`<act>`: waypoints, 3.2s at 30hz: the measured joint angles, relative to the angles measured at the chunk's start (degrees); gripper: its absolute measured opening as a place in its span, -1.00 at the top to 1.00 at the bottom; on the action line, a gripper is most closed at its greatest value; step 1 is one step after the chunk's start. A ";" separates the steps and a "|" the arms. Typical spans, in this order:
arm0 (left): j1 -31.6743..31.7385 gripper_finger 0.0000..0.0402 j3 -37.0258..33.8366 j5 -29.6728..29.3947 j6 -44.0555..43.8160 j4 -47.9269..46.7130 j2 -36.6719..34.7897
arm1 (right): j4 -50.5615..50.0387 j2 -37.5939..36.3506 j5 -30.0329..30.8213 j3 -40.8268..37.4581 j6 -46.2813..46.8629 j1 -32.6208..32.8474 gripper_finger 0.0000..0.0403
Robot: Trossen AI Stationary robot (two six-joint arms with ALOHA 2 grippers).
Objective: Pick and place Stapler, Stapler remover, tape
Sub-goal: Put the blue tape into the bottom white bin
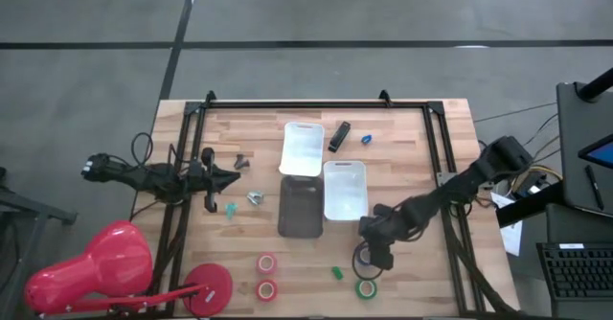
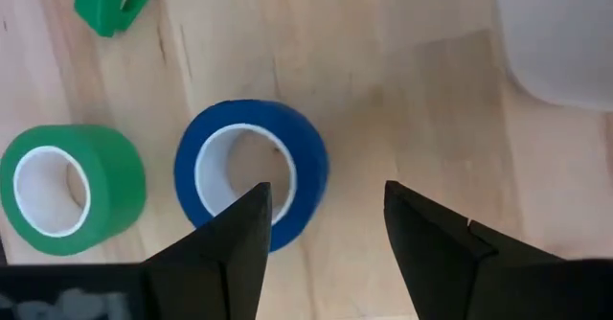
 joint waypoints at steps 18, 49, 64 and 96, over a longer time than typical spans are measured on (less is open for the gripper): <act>0.01 0.88 -0.04 0.00 0.01 0.35 0.22 | 2.49 5.03 0.60 0.49 0.19 1.43 0.27; 0.00 0.88 -0.04 0.02 -0.01 0.38 0.24 | -14.56 4.94 10.52 27.23 -27.95 0.70 0.80; 0.00 0.88 -0.04 0.00 -0.01 0.39 0.24 | -21.87 4.77 17.89 26.21 -39.51 -15.88 0.80; 0.00 0.88 -0.02 0.01 0.00 0.39 0.24 | -11.14 5.07 14.83 11.50 -46.36 -30.03 0.72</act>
